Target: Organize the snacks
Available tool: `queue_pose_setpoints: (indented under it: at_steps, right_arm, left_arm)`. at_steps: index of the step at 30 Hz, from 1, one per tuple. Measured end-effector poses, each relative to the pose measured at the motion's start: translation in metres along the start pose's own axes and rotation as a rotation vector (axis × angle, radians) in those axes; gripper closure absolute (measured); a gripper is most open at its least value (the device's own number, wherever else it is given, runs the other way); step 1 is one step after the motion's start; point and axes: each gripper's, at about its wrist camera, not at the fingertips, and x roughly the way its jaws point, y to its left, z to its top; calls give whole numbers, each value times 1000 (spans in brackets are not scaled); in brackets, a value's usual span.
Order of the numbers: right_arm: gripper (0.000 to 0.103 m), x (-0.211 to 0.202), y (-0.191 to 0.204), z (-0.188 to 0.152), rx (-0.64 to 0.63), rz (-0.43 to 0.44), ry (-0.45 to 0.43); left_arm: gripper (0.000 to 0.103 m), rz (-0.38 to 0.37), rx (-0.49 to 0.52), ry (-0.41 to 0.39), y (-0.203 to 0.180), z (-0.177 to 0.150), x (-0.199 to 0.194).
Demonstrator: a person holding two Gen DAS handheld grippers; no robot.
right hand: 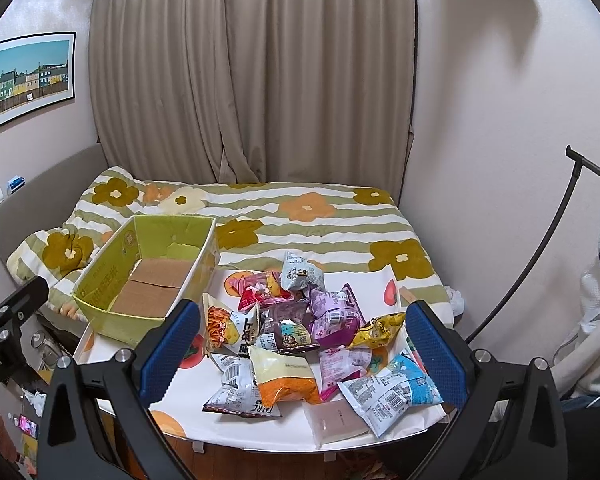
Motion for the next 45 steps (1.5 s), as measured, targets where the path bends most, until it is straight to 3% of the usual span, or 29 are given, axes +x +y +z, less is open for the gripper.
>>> queue_pose_setpoints:
  at_steps: [45]
  right_arm:
    - [1, 0, 3, 2, 0, 1, 11]
  left_arm:
    - [1, -36, 10, 32, -4, 2, 9]
